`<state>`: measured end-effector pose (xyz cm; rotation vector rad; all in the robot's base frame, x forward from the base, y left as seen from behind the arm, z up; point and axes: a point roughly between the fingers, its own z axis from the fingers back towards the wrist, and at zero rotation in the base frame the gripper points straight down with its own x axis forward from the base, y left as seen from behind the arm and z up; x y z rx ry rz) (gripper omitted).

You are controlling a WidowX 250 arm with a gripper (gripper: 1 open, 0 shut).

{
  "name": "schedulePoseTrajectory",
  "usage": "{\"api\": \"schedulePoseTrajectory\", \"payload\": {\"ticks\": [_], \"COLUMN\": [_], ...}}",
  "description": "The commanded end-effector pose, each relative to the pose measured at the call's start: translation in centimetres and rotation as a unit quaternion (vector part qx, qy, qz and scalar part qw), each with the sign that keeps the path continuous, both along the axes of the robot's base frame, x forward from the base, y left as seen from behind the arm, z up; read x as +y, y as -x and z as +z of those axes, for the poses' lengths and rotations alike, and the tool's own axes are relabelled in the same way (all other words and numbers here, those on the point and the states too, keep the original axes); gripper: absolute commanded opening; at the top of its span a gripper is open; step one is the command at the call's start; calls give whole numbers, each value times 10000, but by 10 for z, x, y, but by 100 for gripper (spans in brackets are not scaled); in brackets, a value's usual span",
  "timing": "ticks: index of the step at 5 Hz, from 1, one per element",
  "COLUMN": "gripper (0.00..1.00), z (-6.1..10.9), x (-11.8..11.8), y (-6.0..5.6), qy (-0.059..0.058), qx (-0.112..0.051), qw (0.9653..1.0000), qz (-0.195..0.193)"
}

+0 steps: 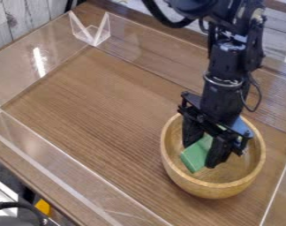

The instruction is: Remove the green block from inside the brown bowl and put it on the table

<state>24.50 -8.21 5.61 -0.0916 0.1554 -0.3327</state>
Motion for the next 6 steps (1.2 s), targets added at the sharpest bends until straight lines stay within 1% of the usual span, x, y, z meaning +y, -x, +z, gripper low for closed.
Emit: {"api": "schedulePoseTrajectory", "payload": {"ticks": [1,2,3,5,6], "gripper": [0,0,0,0,0], "z": [16,14,11,13,8], "x": [15,24,32,29,29], "y": [-5,-7,-8,-8,-5], "qy": [65,63,50,36,28], "qx": [-249,-281,-304,-328,-342], "qw": [9997,9990,9972,9973,9972], "qz": [-38,330,687,653,671]}}
